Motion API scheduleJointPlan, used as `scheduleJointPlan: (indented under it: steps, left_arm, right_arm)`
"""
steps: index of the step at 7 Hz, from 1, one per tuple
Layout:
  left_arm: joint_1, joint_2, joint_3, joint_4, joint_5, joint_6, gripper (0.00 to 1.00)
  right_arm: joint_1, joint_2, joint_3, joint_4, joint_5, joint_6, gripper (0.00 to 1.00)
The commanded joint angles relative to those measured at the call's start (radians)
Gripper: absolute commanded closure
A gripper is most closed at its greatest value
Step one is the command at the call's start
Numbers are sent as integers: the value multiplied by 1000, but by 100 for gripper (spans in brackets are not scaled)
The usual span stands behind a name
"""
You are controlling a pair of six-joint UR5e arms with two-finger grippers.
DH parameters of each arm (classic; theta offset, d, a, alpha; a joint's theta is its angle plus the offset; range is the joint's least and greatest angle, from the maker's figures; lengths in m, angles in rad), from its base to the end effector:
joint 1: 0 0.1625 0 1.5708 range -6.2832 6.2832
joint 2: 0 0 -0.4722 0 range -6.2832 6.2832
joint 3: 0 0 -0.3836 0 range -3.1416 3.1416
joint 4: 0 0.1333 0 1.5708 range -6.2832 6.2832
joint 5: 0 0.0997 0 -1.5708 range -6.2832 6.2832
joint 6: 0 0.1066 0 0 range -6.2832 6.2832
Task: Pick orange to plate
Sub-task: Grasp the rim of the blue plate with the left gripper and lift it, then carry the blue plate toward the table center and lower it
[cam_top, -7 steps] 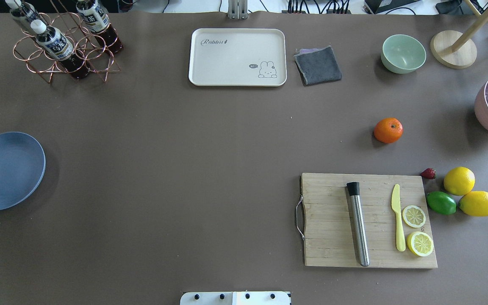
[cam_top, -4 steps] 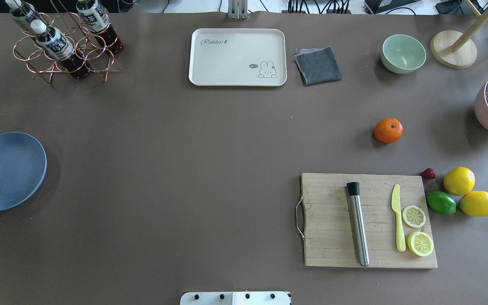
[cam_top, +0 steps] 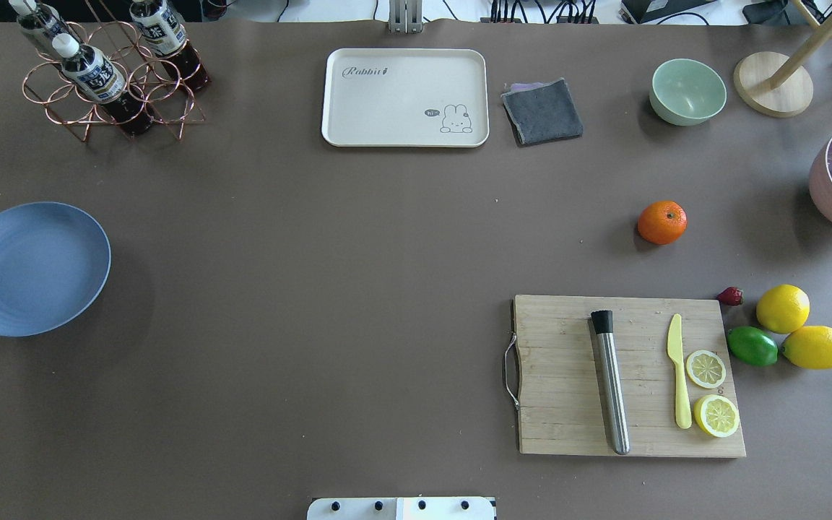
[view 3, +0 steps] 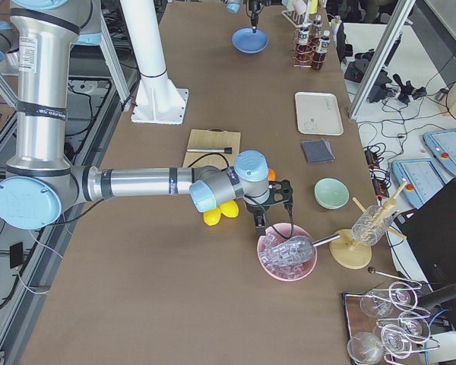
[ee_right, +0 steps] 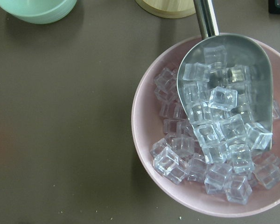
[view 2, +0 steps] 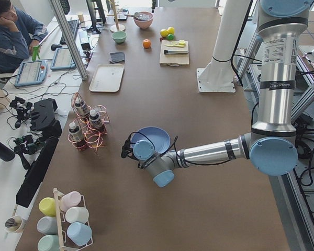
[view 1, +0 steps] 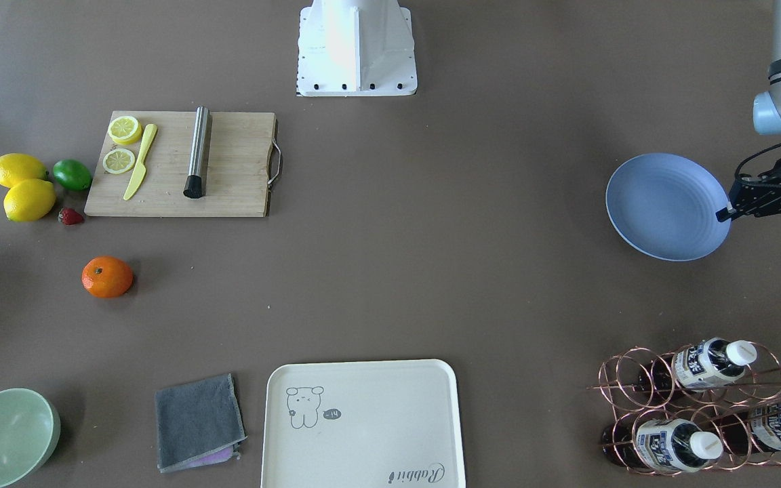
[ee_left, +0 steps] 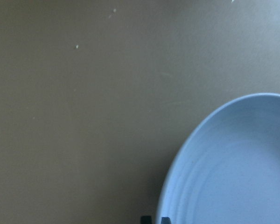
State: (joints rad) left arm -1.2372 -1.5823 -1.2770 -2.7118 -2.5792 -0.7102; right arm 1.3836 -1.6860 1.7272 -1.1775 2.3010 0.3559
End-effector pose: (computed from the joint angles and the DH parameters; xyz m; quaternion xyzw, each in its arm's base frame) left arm 0.1171 -0.4696 0.7032 0.0970 0.5625 0.0485 0.8197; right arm -0.0232 -0.4565 0.6458 0.1004 -0.3899 0.0002 0.9154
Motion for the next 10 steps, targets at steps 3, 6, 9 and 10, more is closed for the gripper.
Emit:
scheduleJointPlan:
  steps: [3,6,9,10]
  left_arm:
    - [266,-143,-266,0,244,-604,100]
    - [597,-448,-254,290,616,-736,100]
    - [637,-555,-147,342,735,-730,100]
    - [637,-551,-147,340,735,-730,100]
  right_arm:
    - [-1,3,0,-1,2,0,0]
    - [-2,6,-1,-1,2,2,0]
    - [-3,8,-1,-1,2,2,0]
    - [-5,8,-1,-1,2,2,0]
